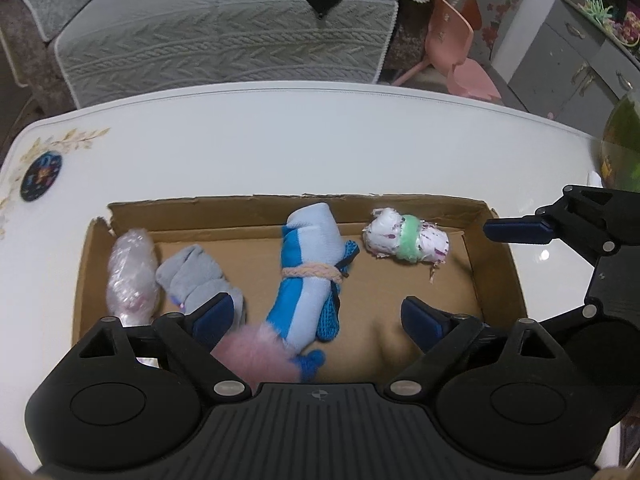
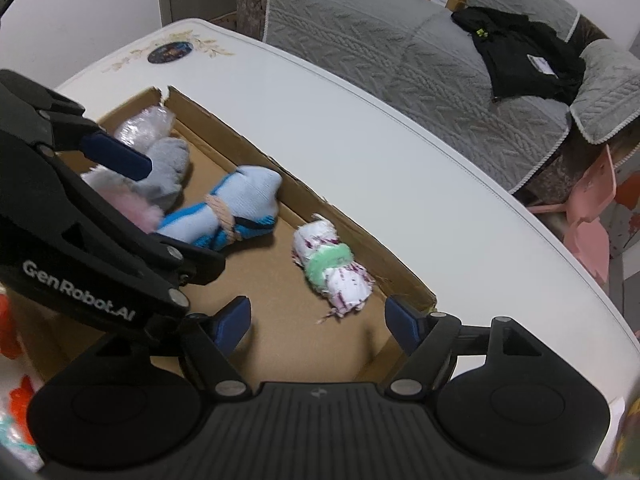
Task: Organize objects
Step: 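Withdraw both grippers from the box back to the pile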
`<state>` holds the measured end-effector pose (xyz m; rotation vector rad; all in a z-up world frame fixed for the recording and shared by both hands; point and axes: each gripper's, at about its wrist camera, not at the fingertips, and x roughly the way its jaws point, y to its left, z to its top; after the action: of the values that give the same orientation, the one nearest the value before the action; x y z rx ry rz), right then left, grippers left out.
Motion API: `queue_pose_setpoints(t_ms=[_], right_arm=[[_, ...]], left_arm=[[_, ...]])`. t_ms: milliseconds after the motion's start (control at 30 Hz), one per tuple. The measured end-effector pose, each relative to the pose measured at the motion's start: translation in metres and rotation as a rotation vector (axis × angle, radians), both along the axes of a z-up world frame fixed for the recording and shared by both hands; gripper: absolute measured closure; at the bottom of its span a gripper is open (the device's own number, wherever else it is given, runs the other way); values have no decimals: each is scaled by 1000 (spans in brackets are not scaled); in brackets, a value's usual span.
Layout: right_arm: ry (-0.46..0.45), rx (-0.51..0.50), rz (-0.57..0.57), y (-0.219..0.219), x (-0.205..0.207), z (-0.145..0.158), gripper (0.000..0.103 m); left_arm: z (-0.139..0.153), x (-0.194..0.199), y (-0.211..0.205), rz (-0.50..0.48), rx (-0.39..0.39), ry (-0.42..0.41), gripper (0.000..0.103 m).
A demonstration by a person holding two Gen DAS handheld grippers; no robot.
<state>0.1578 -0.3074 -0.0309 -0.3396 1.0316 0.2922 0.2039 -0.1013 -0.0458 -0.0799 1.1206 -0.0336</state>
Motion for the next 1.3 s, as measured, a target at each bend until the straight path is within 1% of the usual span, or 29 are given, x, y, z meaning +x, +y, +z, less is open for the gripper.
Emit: queue_pose_setpoints(t_ms=[167,300,400,600,733,900,1000,1067,1133,1200,1300], right_arm=[[14,22,-31,4,-4,7,29],[39,95,-88,4,-14,13,28],[46,108,-124,7,-28,14,26],[59,126,-133,18,-56,17,25],[44,141,-144,23,-67,24,23],[27,151,-163,25,-87,32,19],[34,143,-173,24,-103,28,18],[47,136,-177,22,-112,22,18],[65,133,-187,19,-122,16,18],[75,152,-224,11,-129,12,16],[98,210,-320,-3,-136,3,12]], left_arm=[[15,-14,5,33,4,-9,9],[29,-32,14,54,2,-22,8],[38,-50,23,60,28,-32,6],[42,-88,56,117,64,-4,6],[43,-107,74,163,69,13,6],[49,-130,81,147,97,7,4],[46,-143,87,130,123,7,3],[38,-154,91,125,148,21,3],[28,-164,96,113,152,30,3],[19,-175,100,88,166,15,2],[-1,-189,102,48,187,12,2]])
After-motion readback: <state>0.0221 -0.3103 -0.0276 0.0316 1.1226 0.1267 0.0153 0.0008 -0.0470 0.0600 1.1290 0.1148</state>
